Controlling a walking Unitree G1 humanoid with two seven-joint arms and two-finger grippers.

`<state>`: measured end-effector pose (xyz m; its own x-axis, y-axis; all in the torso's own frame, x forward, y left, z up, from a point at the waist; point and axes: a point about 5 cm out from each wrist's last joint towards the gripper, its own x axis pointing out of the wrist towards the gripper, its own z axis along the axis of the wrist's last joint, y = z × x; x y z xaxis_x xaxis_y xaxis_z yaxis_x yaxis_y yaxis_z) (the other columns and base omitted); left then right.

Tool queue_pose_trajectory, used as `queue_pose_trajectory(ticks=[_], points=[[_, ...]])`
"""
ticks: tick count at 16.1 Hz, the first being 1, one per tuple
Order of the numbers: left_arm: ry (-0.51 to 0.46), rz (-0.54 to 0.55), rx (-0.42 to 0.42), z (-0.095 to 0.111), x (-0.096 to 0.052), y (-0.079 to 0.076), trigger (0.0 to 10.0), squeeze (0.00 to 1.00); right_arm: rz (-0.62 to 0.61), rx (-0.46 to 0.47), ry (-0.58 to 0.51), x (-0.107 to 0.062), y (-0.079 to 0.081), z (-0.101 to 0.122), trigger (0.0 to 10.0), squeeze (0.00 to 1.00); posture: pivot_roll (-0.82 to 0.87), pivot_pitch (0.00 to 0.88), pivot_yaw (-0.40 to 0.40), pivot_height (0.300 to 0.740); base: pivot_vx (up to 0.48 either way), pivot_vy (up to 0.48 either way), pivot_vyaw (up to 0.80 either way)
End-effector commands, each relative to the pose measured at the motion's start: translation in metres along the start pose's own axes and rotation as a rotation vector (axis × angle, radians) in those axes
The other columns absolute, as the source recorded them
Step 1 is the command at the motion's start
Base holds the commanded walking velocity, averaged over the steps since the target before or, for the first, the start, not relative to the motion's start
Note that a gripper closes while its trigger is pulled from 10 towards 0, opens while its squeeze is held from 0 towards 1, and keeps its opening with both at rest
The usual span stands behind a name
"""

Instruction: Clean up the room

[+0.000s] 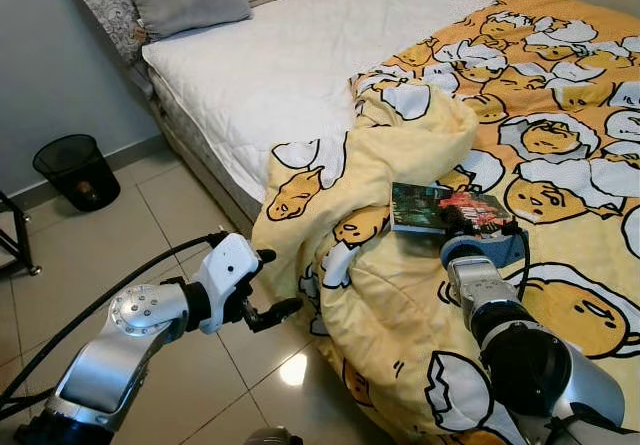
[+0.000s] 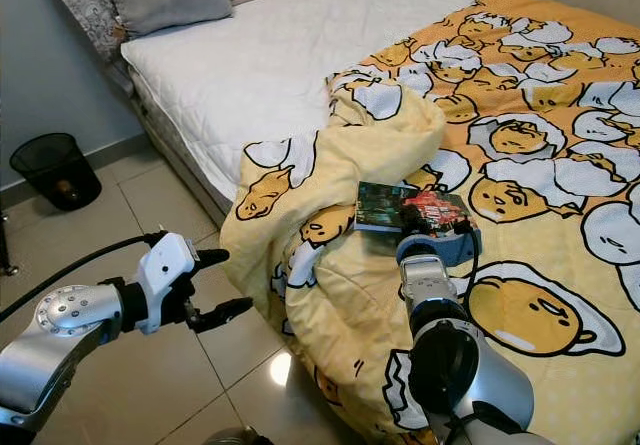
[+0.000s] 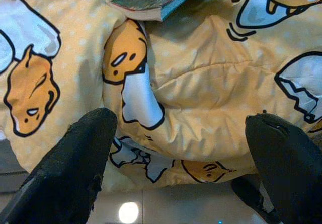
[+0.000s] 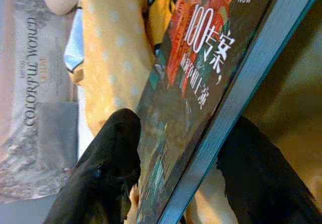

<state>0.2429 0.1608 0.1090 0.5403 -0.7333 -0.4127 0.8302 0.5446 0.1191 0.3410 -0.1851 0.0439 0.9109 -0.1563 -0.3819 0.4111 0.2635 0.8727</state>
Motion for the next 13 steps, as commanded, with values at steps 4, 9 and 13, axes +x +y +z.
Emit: queue_pose_trajectory(ticks=[4, 9, 13], points=[[0.002, 0.020, -0.005, 0.0016, -0.0079, -0.0008, 10.0, 1.00, -0.024, -0.065, 0.030, 0.0020, 0.0093, -0.0074, 0.0, 0.00, 0.17, 0.000, 0.065, 0.740, 0.000, 0.000, 0.00], [-0.004, 0.005, -0.020, 0.0033, -0.0077, -0.0051, 10.0, 1.00, -0.033, -0.080, 0.035, 0.0022, 0.0112, -0.0093, 0.0, 0.00, 0.17, 0.000, 0.058, 0.740, 0.000, 0.000, 0.00], [-0.053, -0.015, -0.070, 0.0095, -0.0050, -0.0052, 10.0, 1.00, -0.023, -0.050, 0.027, 0.0025, 0.0120, -0.0078, 0.0, 0.00, 0.15, 0.000, 0.055, 0.740, 0.000, 0.000, 0.00]])
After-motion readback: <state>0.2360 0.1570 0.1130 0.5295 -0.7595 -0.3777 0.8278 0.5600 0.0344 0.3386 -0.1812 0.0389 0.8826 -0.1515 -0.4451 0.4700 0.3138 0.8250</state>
